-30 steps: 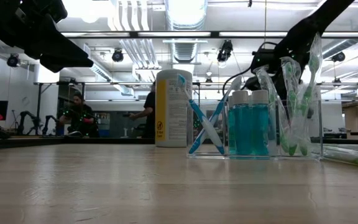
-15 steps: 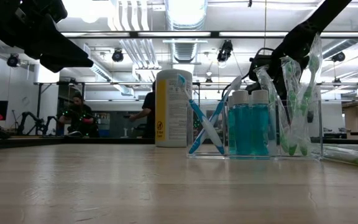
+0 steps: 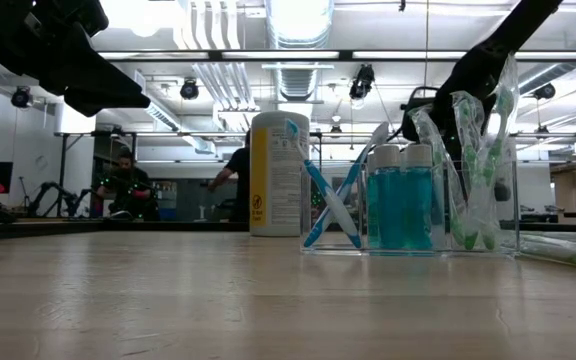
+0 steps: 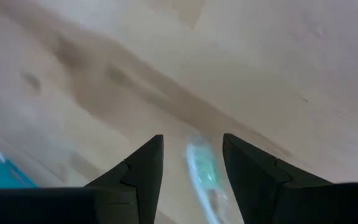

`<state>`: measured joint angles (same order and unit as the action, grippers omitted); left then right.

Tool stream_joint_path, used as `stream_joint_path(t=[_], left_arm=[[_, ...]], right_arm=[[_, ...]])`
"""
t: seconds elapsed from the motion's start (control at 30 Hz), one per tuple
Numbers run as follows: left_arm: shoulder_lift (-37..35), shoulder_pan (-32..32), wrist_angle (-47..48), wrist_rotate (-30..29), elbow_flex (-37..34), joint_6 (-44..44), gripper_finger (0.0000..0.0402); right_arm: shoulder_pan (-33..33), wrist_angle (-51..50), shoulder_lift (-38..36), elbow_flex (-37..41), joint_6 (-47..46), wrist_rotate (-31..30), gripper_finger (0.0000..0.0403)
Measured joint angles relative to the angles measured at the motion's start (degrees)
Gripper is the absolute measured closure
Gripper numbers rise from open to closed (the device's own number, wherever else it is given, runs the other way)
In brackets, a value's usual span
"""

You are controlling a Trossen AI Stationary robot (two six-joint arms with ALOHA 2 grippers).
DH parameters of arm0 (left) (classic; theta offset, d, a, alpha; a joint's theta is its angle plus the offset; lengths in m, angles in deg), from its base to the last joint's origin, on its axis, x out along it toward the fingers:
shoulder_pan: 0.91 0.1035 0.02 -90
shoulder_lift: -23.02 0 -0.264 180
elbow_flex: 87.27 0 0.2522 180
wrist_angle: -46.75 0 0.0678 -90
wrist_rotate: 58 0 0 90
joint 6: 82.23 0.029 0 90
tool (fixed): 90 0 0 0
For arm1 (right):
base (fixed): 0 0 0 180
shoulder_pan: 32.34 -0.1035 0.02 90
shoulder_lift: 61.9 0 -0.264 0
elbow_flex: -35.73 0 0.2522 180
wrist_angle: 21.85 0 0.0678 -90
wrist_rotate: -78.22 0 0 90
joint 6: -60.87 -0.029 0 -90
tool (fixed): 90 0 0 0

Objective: Pick & Place toothbrushing station
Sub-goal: Put the green toothbrush into the right section of the transparent organizer

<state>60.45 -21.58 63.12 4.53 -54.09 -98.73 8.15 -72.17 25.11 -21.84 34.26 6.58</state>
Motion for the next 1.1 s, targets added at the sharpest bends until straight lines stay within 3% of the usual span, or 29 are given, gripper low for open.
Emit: stream_joint_path(t=[0.13, 0.43, 0.7, 1.1], left_arm=[[0.0, 0.0, 0.0, 0.0, 0.0, 0.0, 0.0244], [0.0, 0.0, 0.0, 0.0, 0.0, 0.0, 0.0244], [0.0, 0.0, 0.0, 0.0, 0.0, 0.0, 0.0244], [0.0, 0.0, 0.0, 0.0, 0.0, 0.0, 0.0244]], right_arm=[[0.0, -3.6, -1.7, 0.0, 7.3, -0.7, 0.0248], [-2.2, -3.4, -3.5, 0.1, 10.6, -0.5, 0.0239], [-4.6, -1.4, -1.1, 1.3, 10.7, -6.4, 0.0241], [-4.7, -0.1, -0.5, 2.1, 9.5, -6.3, 0.0276]])
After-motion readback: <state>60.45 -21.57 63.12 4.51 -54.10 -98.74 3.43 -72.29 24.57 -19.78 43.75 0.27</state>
